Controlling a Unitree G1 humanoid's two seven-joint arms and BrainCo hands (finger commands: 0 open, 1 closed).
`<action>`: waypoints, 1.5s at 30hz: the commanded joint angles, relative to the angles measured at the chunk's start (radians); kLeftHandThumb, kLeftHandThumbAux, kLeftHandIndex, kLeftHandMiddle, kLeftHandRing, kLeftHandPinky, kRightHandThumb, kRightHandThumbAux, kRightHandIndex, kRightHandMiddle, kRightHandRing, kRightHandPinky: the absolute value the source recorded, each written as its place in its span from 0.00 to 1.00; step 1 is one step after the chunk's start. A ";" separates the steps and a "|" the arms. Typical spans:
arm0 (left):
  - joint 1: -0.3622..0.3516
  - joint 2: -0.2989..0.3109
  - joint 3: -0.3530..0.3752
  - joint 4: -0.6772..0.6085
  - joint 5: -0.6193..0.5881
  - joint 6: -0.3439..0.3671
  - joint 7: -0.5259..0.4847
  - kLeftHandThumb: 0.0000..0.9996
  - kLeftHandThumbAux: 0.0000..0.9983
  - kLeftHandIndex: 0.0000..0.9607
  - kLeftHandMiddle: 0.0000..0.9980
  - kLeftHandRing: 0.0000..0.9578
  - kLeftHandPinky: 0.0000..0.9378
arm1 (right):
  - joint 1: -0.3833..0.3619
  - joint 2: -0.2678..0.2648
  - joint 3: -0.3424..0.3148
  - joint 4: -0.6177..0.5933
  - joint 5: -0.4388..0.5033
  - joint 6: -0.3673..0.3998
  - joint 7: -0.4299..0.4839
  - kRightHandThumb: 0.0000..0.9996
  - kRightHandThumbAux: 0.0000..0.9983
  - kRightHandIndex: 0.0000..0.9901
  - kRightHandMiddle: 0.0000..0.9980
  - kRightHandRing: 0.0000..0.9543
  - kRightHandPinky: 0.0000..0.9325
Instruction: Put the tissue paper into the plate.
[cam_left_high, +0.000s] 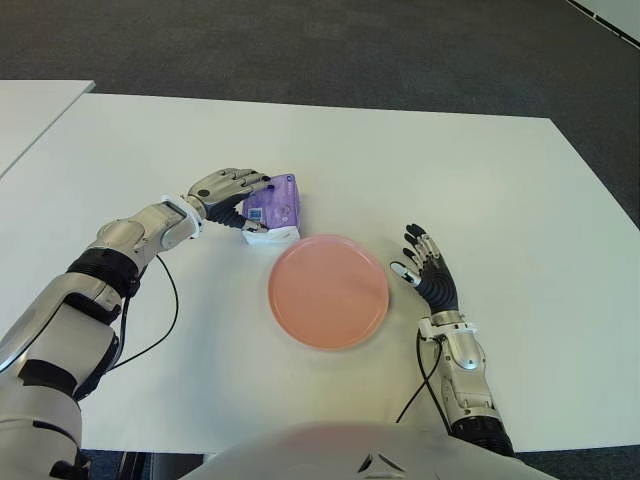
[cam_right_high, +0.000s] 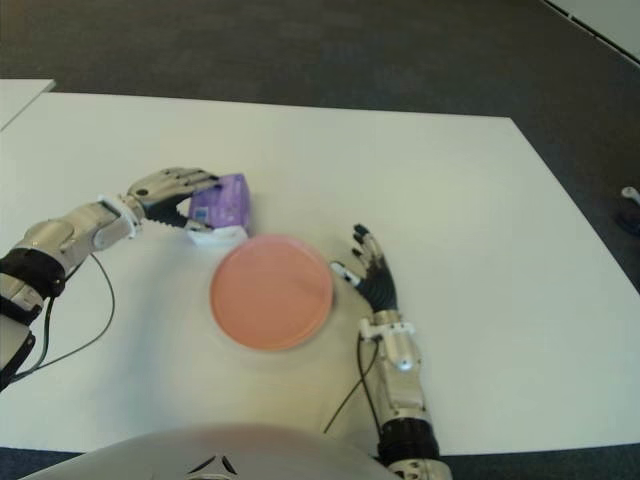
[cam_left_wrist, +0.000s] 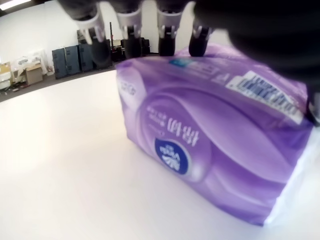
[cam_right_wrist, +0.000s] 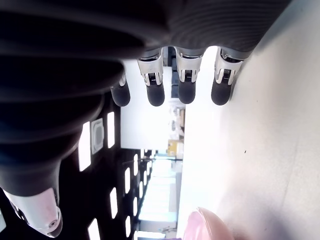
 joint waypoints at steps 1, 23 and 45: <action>0.048 -0.005 -0.041 0.022 0.030 -0.010 -0.028 0.00 0.33 0.00 0.00 0.00 0.00 | 0.040 0.004 0.001 0.028 0.010 0.036 0.004 0.00 0.66 0.00 0.00 0.00 0.00; 0.063 0.008 -0.011 -0.060 -0.013 -0.030 -0.058 0.00 0.35 0.00 0.00 0.00 0.00 | 0.040 0.007 0.006 0.020 -0.007 0.055 -0.020 0.02 0.57 0.00 0.00 0.00 0.00; 0.087 0.069 0.205 -0.222 -0.277 -0.065 -0.224 0.03 0.43 0.00 0.00 0.00 0.00 | 0.036 0.005 0.012 0.022 -0.013 0.056 -0.029 0.02 0.58 0.00 0.02 0.00 0.00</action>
